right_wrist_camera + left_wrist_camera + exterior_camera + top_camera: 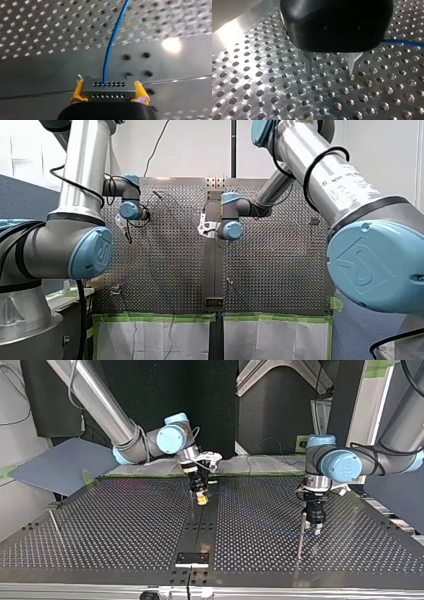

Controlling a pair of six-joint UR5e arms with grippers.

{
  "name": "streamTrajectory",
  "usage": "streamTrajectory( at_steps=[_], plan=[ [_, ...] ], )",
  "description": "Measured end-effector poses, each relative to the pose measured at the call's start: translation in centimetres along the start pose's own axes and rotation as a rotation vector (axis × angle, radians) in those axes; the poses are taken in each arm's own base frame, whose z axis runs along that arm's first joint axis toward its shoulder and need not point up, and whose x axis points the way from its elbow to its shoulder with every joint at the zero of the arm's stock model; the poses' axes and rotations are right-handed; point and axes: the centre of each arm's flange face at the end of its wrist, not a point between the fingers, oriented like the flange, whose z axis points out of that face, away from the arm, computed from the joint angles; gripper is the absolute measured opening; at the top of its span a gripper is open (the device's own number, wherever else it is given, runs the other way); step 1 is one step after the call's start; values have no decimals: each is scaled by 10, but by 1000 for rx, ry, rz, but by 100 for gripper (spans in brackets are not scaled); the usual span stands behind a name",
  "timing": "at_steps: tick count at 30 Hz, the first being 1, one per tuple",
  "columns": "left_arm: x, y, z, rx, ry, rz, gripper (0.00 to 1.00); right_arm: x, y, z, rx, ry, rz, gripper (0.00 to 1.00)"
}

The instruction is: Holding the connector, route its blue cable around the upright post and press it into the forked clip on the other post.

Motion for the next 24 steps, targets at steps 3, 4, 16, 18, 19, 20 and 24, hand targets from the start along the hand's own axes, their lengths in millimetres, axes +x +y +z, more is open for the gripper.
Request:
streamTrajectory(
  at_steps=[3, 4, 16, 18, 19, 20, 24],
  plan=[
    [0, 0, 0, 0, 0, -2, 71, -18, 4, -2, -16, -28, -1, 0],
    [0, 0, 0, 0, 0, -2, 71, -24, 5, -3, -19, -35, -1, 0],
    [0, -1, 0, 2, -2, -15, 71, -69, 19, -25, -44, -48, 16, 0],
    [0, -1, 0, 2, -2, -15, 71, -76, 21, -30, -47, -48, 25, 0],
    [0, -1, 0, 2, -2, -15, 71, -79, 21, -32, -48, -48, 29, 0],
    [1, -1, 0, 2, -1, -15, 71, -82, 22, -35, -49, -48, 34, 0],
    [1, -1, 0, 1, -1, -16, 71, -96, 23, -45, -55, -47, 39, 0]
  ],
)
